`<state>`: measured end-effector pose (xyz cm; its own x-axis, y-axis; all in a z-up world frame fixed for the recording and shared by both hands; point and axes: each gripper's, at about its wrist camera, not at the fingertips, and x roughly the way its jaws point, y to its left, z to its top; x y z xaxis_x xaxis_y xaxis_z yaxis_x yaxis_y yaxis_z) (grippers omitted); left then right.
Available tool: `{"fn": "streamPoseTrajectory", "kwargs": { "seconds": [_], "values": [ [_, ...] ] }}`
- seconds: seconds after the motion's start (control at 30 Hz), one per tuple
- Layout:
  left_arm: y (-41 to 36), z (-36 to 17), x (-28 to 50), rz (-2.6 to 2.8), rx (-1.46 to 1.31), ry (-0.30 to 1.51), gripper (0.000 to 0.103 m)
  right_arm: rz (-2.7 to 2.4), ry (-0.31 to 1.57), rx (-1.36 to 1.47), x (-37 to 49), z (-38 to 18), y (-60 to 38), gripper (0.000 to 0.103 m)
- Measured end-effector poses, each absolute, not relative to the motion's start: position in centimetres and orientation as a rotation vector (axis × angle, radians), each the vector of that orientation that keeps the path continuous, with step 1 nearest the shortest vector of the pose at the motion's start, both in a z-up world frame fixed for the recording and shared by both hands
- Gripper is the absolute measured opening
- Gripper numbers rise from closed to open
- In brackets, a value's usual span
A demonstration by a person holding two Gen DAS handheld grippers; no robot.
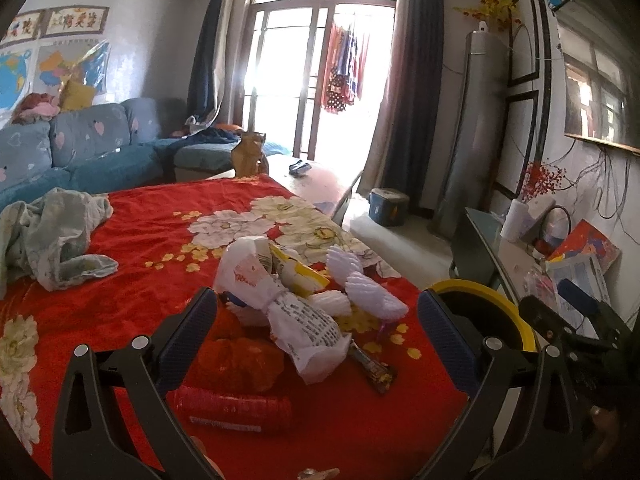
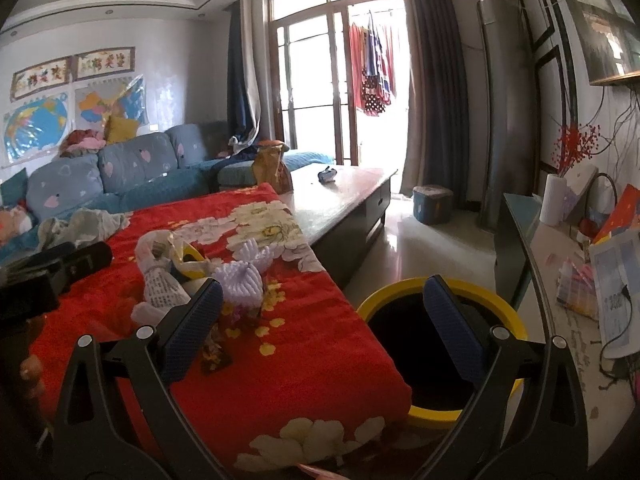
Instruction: Collect trash
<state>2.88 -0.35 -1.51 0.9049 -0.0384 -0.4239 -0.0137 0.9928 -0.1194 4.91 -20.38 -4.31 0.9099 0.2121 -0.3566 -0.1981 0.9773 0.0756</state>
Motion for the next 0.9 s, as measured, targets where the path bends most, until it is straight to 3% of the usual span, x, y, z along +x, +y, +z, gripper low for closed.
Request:
{"fn": "streamPoseTrajectory", "kwargs": {
  "seconds": [0.83, 0.9],
  "values": [
    [8.7, -1.3, 7.8, 0.196, -0.226, 0.494, 0.097, 0.413, 0.518, -0.09, 11.4, -5.4, -13.1, 0.092],
    [9.8, -1.6, 8.3, 0.194, -0.249, 0.511, 0.097, 0.423, 0.537, -0.099, 12.1, -5.7, -12.7, 0.087]
  ]
}}
